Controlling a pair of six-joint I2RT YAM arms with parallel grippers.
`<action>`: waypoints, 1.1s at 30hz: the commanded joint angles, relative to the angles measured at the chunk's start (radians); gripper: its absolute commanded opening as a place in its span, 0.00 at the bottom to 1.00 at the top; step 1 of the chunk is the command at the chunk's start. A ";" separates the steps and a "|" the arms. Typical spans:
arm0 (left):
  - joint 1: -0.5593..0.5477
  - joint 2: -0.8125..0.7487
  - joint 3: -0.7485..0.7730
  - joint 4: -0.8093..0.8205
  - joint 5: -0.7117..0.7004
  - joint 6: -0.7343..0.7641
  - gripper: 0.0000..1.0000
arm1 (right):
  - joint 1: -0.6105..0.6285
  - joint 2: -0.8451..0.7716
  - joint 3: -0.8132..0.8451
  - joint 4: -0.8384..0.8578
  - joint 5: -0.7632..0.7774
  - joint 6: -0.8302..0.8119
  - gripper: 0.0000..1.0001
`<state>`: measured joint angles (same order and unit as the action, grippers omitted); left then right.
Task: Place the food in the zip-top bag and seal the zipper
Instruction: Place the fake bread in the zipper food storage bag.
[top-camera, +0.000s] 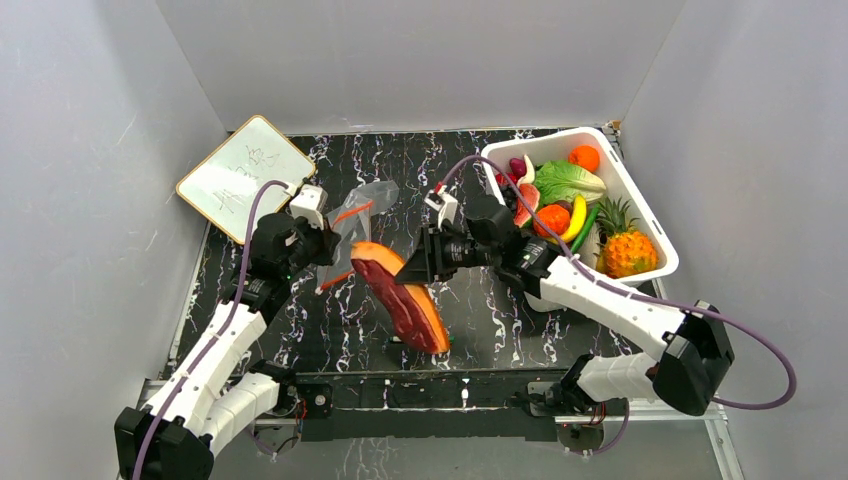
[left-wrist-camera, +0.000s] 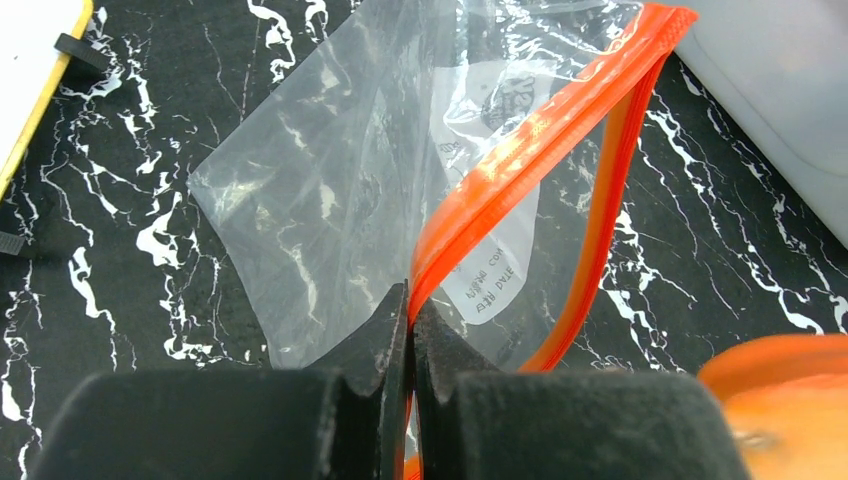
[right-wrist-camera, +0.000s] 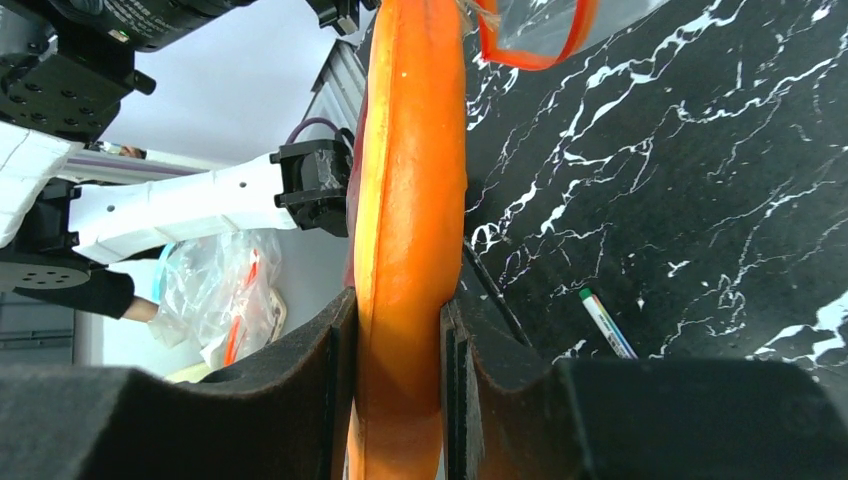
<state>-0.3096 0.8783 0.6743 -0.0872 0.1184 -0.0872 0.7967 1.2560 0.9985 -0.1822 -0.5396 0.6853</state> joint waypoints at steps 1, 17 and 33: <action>0.004 -0.006 -0.004 0.015 0.057 -0.018 0.00 | 0.034 0.034 0.028 0.093 0.010 0.040 0.00; 0.004 -0.081 -0.022 0.004 0.204 -0.039 0.00 | 0.045 0.202 0.098 -0.009 0.180 0.076 0.00; 0.003 -0.116 -0.072 0.022 0.320 -0.046 0.00 | 0.098 0.236 0.147 0.071 0.211 0.121 0.00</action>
<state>-0.3096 0.7815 0.6071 -0.0860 0.3889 -0.1390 0.8669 1.4918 1.0706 -0.2169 -0.3111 0.7925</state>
